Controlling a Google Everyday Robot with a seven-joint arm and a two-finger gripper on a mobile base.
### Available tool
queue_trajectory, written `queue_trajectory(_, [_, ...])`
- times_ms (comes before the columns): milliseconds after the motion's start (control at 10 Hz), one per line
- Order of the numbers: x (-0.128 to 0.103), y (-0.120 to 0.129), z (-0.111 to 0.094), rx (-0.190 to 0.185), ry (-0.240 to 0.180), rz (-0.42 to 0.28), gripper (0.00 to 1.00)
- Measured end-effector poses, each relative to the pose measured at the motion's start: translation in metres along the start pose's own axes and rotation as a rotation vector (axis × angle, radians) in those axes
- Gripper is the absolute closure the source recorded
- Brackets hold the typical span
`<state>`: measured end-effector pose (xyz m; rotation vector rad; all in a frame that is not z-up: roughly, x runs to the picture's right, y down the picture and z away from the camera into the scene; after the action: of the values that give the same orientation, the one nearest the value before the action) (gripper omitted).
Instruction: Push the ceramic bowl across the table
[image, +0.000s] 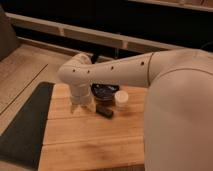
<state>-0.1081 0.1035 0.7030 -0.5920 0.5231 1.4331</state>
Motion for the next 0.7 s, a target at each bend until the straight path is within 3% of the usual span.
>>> queue_trajectory(200, [0.0000, 0.0000, 0.0000, 0.000, 0.000, 0.000, 0.39])
queue_trajectory(700, [-0.0001, 0.0002, -0.0009, 0.002, -0.002, -0.002, 0.87])
